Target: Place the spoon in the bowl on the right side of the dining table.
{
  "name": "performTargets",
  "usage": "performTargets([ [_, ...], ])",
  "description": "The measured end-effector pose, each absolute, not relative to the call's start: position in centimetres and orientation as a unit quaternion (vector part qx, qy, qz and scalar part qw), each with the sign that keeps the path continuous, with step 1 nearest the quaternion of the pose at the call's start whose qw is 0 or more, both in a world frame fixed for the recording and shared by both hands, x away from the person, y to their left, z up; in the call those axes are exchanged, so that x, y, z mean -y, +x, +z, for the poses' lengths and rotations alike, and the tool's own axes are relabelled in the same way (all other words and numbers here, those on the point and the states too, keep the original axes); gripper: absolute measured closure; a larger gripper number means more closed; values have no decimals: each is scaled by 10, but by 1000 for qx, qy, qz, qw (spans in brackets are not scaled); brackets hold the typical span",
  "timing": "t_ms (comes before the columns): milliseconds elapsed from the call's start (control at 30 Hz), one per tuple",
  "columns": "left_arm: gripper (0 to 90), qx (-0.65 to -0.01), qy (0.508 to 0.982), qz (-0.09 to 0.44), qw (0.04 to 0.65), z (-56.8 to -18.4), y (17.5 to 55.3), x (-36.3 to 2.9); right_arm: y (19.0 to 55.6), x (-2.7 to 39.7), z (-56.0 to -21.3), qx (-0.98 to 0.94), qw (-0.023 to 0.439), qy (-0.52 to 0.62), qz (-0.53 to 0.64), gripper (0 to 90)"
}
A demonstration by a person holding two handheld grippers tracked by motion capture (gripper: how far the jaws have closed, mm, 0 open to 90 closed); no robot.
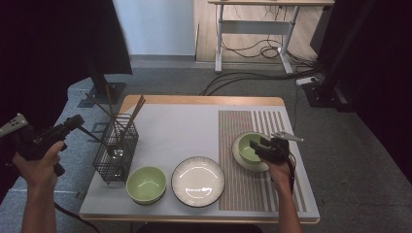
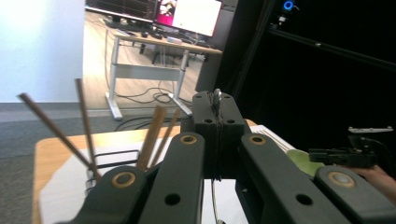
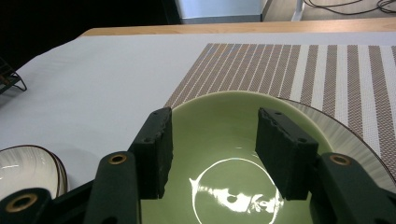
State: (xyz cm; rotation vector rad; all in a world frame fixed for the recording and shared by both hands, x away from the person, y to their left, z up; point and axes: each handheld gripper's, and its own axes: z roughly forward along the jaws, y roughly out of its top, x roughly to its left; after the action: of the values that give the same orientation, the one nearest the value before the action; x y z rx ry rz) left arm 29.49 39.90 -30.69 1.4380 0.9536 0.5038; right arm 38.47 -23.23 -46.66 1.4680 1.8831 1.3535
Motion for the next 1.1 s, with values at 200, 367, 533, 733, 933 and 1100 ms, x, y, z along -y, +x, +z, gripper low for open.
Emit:
performTargets([
  [200,896,-404,641,213,617,-310,299,-379,383,229,-465,-675,199,521,483,466],
  [367,896,-398,648,205,616,-313,303,-364,381,224,-463,-681,200,513,483,466],
  [533,896,-393,654,200,616,-315,306,-352,380,220,-461,-686,200,506,483,465],
  [733,896,-383,663,193,614,-316,309,-337,379,214,-461,-692,197,498,484,466],
  [933,896,-374,675,186,609,-318,314,-319,377,210,-458,-698,197,486,488,465],
  [1100,896,-369,681,179,606,-320,318,-305,375,206,-455,-703,196,476,490,465],
])
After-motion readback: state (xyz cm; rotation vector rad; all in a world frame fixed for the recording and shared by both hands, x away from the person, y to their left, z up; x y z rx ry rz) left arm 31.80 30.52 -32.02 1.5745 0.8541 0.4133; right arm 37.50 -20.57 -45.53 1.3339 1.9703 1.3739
